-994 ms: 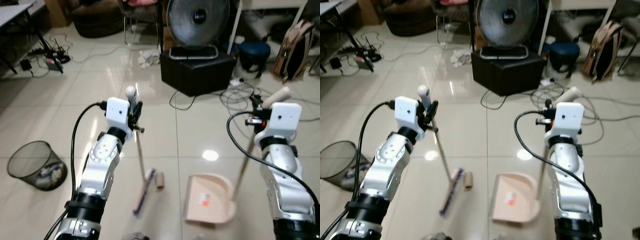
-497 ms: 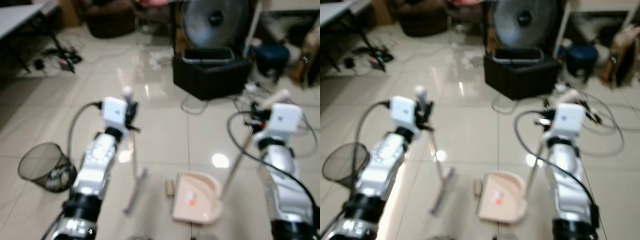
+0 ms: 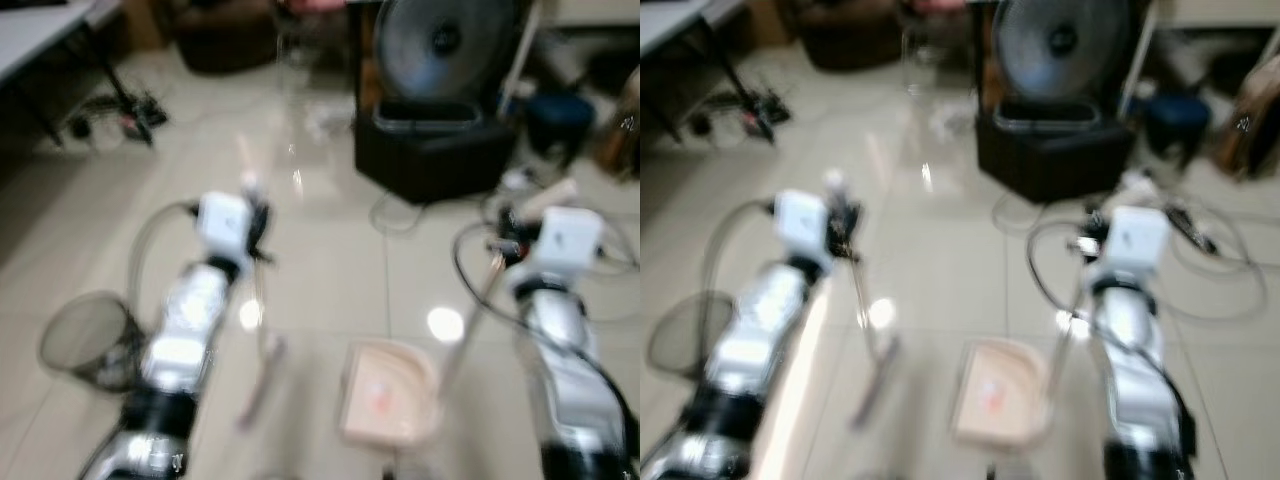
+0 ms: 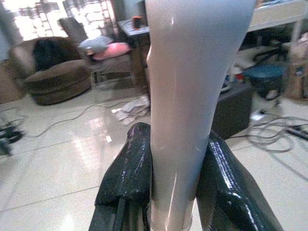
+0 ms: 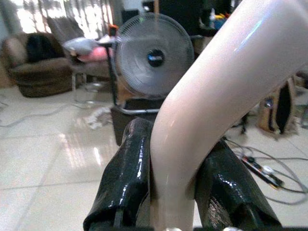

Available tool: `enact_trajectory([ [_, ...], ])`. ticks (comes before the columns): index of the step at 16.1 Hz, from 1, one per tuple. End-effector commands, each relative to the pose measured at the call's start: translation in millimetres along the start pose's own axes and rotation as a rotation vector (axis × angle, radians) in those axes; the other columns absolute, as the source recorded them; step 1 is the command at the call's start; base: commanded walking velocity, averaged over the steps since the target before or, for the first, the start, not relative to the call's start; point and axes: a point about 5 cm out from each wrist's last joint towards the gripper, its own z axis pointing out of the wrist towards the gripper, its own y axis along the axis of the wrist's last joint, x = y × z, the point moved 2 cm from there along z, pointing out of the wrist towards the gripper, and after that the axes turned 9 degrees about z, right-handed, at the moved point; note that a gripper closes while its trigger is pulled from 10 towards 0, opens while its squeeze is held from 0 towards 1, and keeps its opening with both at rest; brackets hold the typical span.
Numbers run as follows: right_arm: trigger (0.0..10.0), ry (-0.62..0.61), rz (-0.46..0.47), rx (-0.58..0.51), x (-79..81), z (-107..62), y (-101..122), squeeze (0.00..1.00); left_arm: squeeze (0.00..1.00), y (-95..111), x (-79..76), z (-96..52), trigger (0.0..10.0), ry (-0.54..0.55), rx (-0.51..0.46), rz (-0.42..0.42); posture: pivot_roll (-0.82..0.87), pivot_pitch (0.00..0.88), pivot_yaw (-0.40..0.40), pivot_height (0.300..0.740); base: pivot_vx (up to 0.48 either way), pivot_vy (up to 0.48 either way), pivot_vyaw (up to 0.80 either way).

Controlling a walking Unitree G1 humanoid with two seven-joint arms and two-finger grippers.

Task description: Sweep floor

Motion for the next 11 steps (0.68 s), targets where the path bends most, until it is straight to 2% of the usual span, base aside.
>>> enact_trajectory([
  [1,10.0,0.033,0.018,-0.061,9.2,1.9,14.7,0.00,0.00,8.2,11.2,0.8,10.0,0.021,-0.031,0.027,-0.02,0.067,0.080,0.740,0.390,0.000,0.00],
  [3,10.0,0.017,0.070,-0.050,7.7,0.2,12.5,0.00,0.00,8.6,10.0,1.3,10.0,0.014,-0.033,0.027,-0.03,0.065,0.082,0.740,0.390,0.000,-0.80],
  [5,10.0,0.014,0.055,-0.049,6.7,-1.9,11.5,0.00,0.00,8.6,8.2,1.0,10.0,0.004,-0.035,0.024,-0.03,0.065,0.085,0.740,0.381,0.000,-0.62],
  [11,10.0,0.002,0.032,-0.053,4.2,-3.1,11.1,0.00,0.00,5.6,6.5,-1.7,10.0,-0.021,-0.030,0.019,-0.02,0.069,0.089,0.740,0.000,0.000,0.00],
])
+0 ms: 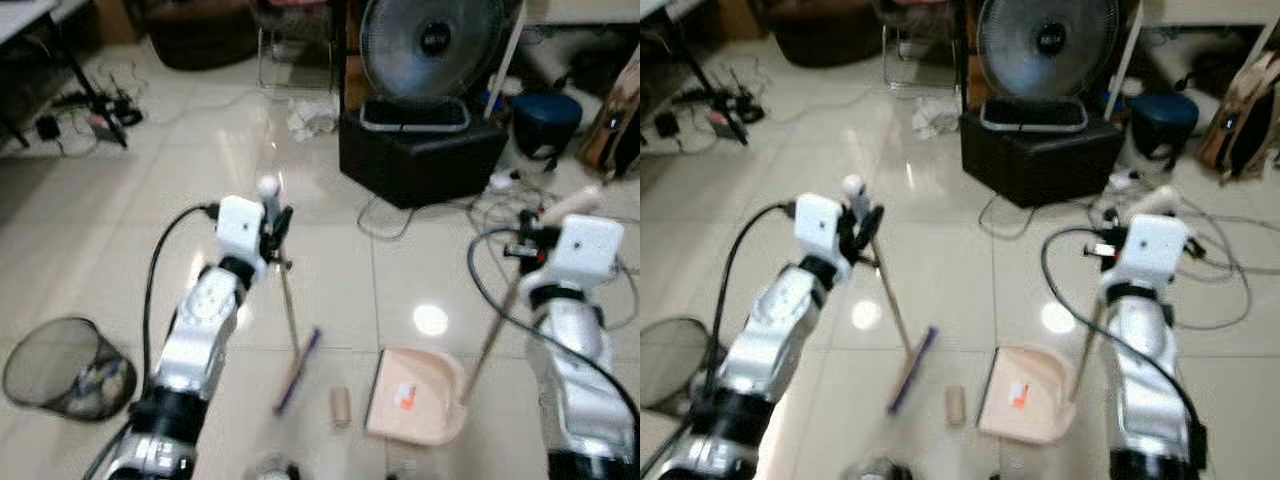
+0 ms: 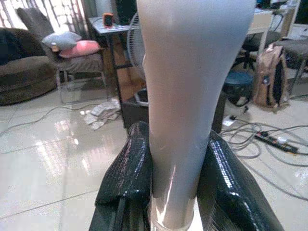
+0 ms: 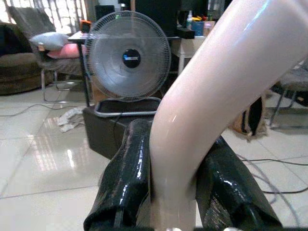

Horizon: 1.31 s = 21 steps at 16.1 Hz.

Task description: Sweep floor

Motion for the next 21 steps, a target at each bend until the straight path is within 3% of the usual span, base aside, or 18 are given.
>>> enact_trajectory([
  [1,10.0,0.008,0.014,-0.037,2.1,0.6,7.1,0.00,0.00,4.4,7.7,-1.3,10.0,0.014,-0.016,0.038,-0.02,0.071,0.089,0.740,0.000,0.000,0.00],
  [6,10.0,-0.024,-0.031,-0.045,-10.2,3.6,6.1,0.00,0.00,-0.3,8.1,-0.9,10.0,0.013,0.006,0.057,0.00,0.089,0.084,0.740,0.000,0.000,0.00],
  [8,10.0,-0.042,-0.068,-0.087,-14.4,11.3,14.8,0.00,0.00,3.2,17.5,5.4,10.0,0.038,-0.001,0.060,0.00,0.112,0.069,0.740,0.000,0.000,0.00],
  [11,10.0,-0.003,-0.086,-0.116,-10.6,19.3,20.1,0.00,0.00,7.0,17.6,10.9,10.0,0.027,-0.014,0.071,0.01,0.120,0.059,0.740,0.000,0.000,0.00],
  [13,10.0,0.030,-0.109,-0.115,-12.1,28.0,15.8,0.00,0.00,11.9,18.2,17.8,10.0,0.042,-0.020,0.080,0.04,0.178,0.080,0.740,0.000,0.000,0.00],
  [18,10.0,0.038,-0.148,-0.100,-15.5,44.8,-0.2,0.00,0.00,5.8,19.3,30.6,10.0,0.053,-0.022,0.077,0.04,0.205,0.106,0.740,0.000,0.000,0.00],
  [21,10.0,0.053,-0.185,-0.132,-15.4,45.4,-3.9,0.00,0.00,1.8,21.6,34.5,10.0,0.096,-0.014,0.060,0.06,0.240,0.123,0.740,0.000,0.000,0.00],
])
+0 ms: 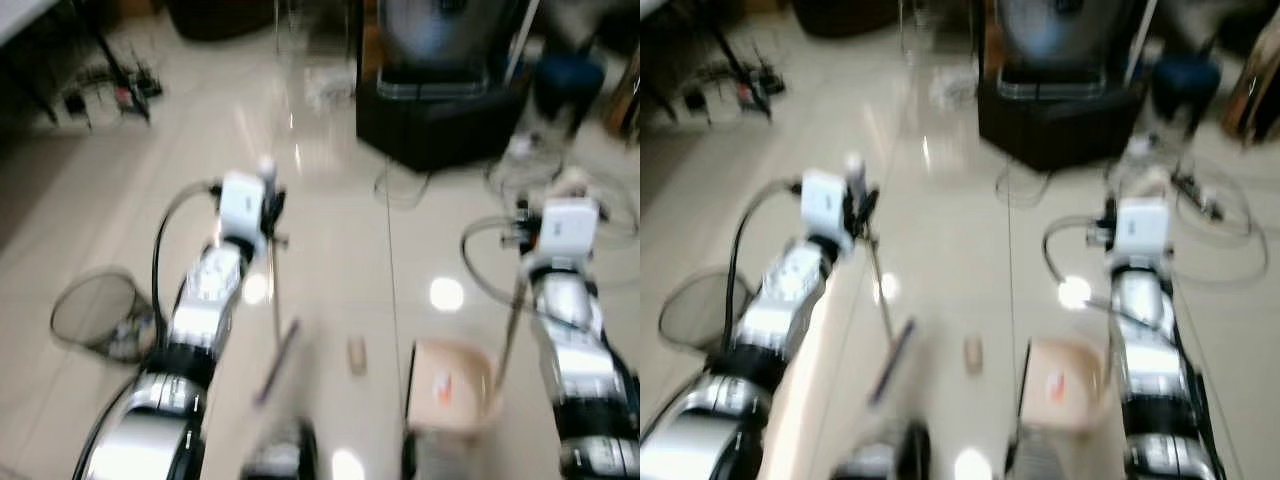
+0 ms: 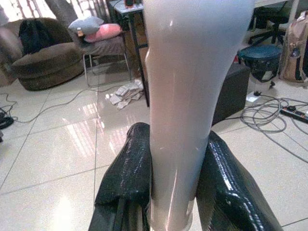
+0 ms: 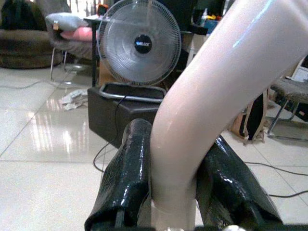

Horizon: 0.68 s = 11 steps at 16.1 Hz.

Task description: Sweep floor

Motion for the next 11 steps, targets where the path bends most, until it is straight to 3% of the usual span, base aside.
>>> enact_trajectory([
  [1,10.0,0.015,-0.024,-0.086,3.4,1.5,12.5,0.00,0.00,3.9,8.9,0.1,10.0,0.048,-0.040,-0.005,0.06,0.256,0.131,0.740,0.000,0.000,0.00],
  [8,10.0,0.042,-0.062,-0.216,1.9,1.2,18.6,0.00,0.00,22.4,10.5,13.9,10.0,0.106,-0.152,-0.043,0.11,0.348,0.173,0.740,0.000,0.000,0.00],
  [11,10.0,0.063,-0.035,-0.255,13.2,6.7,20.3,0.00,0.00,32.5,3.1,19.9,10.0,0.091,-0.200,-0.056,0.13,0.338,0.183,0.740,0.000,0.000,0.00],
])
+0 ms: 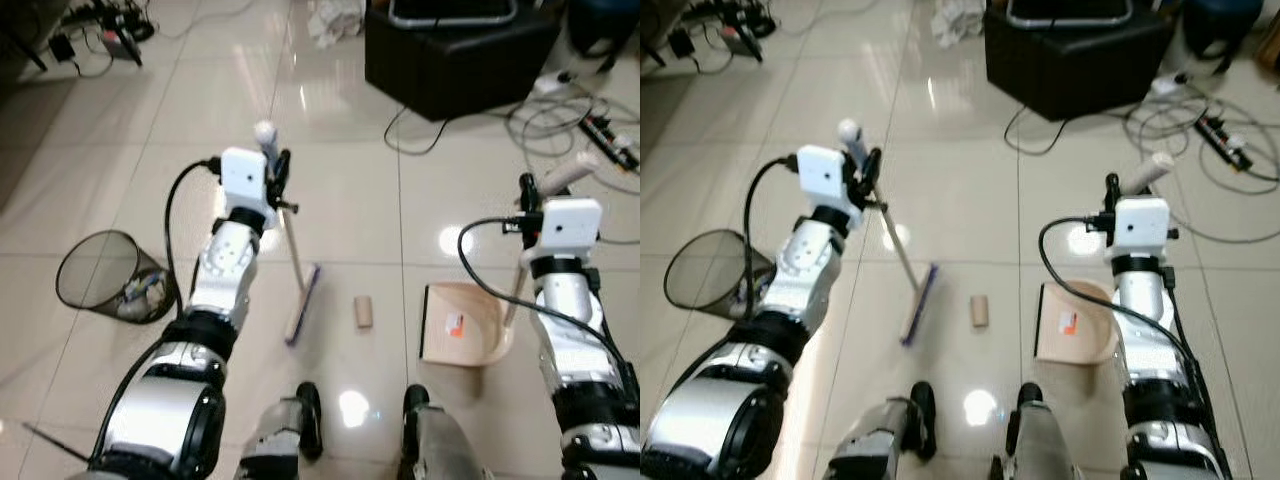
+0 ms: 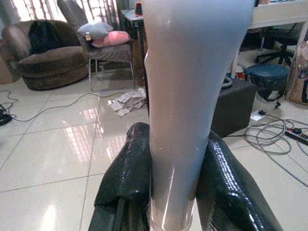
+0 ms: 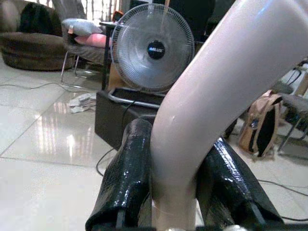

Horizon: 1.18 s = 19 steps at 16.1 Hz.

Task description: Sweep floor

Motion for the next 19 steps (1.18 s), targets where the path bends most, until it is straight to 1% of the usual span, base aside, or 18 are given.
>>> enact_trajectory([
  [1,10.0,0.022,0.007,-0.057,8.8,3.6,8.5,0.00,0.00,1.1,3.5,0.3,10.0,0.009,-0.011,0.005,0.13,0.338,0.183,0.740,0.000,0.000,0.00],
  [3,10.0,0.022,0.058,-0.093,22.2,12.3,13.5,0.00,0.00,1.4,0.3,4.0,10.0,0.015,-0.006,0.004,0.14,0.356,0.180,0.740,0.000,0.000,0.00],
  [4,10.0,0.037,0.085,-0.106,34.2,15.3,16.0,0.00,0.00,0.6,-1.2,5.0,10.0,0.019,0.001,-0.001,0.14,0.362,0.183,0.740,0.000,0.000,0.00],
  [5,10.0,0.042,0.089,-0.106,36.9,15.6,15.8,0.00,0.00,0.3,-1.4,5.1,10.0,0.020,0.004,-0.003,0.14,0.361,0.182,0.740,0.000,0.000,0.00],
  [6,10.0,0.056,0.107,-0.101,45.1,16.1,15.2,0.00,0.00,0.3,-1.9,6.2,10.0,0.024,0.009,-0.009,0.14,0.362,0.183,0.740,0.000,0.000,0.00],
  [7,10.0,0.065,0.117,-0.101,50.3,16.2,15.4,0.00,0.00,0.8,-2.1,7.3,10.0,0.029,0.010,-0.017,0.14,0.363,0.184,0.740,0.000,0.000,0.00],
  [8,10.0,0.097,0.127,-0.085,64.3,15.1,12.9,0.00,0.00,1.6,-4.2,9.8,10.0,0.032,0.014,-0.027,0.13,0.359,0.183,0.740,0.000,0.000,0.00],
  [9,10.0,0.129,0.120,-0.070,72.6,12.4,10.2,0.00,0.00,1.9,-6.4,10.9,10.0,0.031,0.016,-0.030,0.12,0.351,0.182,0.740,0.000,0.000,0.00],
  [10,10.0,0.145,0.112,-0.064,75.7,11.1,9.1,0.00,0.00,2.1,-7.3,11.3,10.0,0.030,0.016,-0.031,0.12,0.351,0.182,0.740,0.000,0.000,0.00],
  [11,10.0,0.170,0.121,-0.051,81.2,7.0,7.3,0.00,0.00,3.4,-11.7,13.4,10.0,0.022,0.020,-0.047,0.11,0.339,0.179,0.740,0.000,0.000,0.00],
  [13,10.0,0.173,0.125,-0.046,82.8,6.9,7.1,0.00,0.00,9.3,-17.0,19.4,10.0,0.029,0.012,-0.113,0.10,0.346,0.173,0.740,0.000,0.000,0.00],
  [15,10.0,0.157,0.129,-0.024,82.5,6.7,3.5,0.00,0.00,14.4,-25.6,23.1,10.0,0.023,0.001,-0.166,0.10,0.337,0.168,0.740,0.000,0.000,0.00],
  [17,10.0,0.135,0.128,0.008,84.1,7.2,-0.7,0.00,0.00,21.7,-37.5,27.4,10.0,-0.004,-0.019,-0.278,0.10,0.331,0.168,0.740,0.000,0.000,0.00],
  [18,10.0,0.127,0.132,0.018,84.2,8.1,-1.9,0.00,0.00,25.0,-41.7,29.5,10.0,-0.016,-0.026,-0.321,0.11,0.335,0.173,0.740,0.000,0.000,0.00],
  [19,10.0,0.123,0.133,0.024,84.1,8.5,-2.6,0.00,0.00,26.7,-44.0,30.6,10.0,-0.025,-0.028,-0.337,0.11,0.335,0.173,0.740,0.000,0.000,0.00],
])
